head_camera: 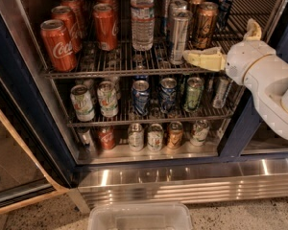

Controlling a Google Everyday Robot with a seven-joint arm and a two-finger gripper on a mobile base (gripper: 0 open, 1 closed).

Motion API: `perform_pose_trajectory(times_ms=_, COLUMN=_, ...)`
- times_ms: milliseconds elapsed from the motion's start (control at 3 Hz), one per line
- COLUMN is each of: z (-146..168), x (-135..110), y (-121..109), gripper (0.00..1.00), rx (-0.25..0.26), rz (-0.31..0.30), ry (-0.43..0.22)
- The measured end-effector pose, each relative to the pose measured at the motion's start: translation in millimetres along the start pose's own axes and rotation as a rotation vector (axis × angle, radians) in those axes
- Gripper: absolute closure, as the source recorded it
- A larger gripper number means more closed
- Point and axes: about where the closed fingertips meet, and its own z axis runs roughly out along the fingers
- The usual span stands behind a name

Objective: Pick orange can from top shelf of fridge

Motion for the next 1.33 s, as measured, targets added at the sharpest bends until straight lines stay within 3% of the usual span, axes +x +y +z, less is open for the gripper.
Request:
perform_pose_trajectory(times_ms=667, z=-2.3, x=14.4, y=-26.1, gripper=0.00, rx=0.057, rz=-0.003, ry=0.047)
perform_pose_trajectory(times_ms=1333, z=9.6, x=11.3, y=-44.1, gripper=0.17, rx=0.089, rz=-0.005, ry=0.026)
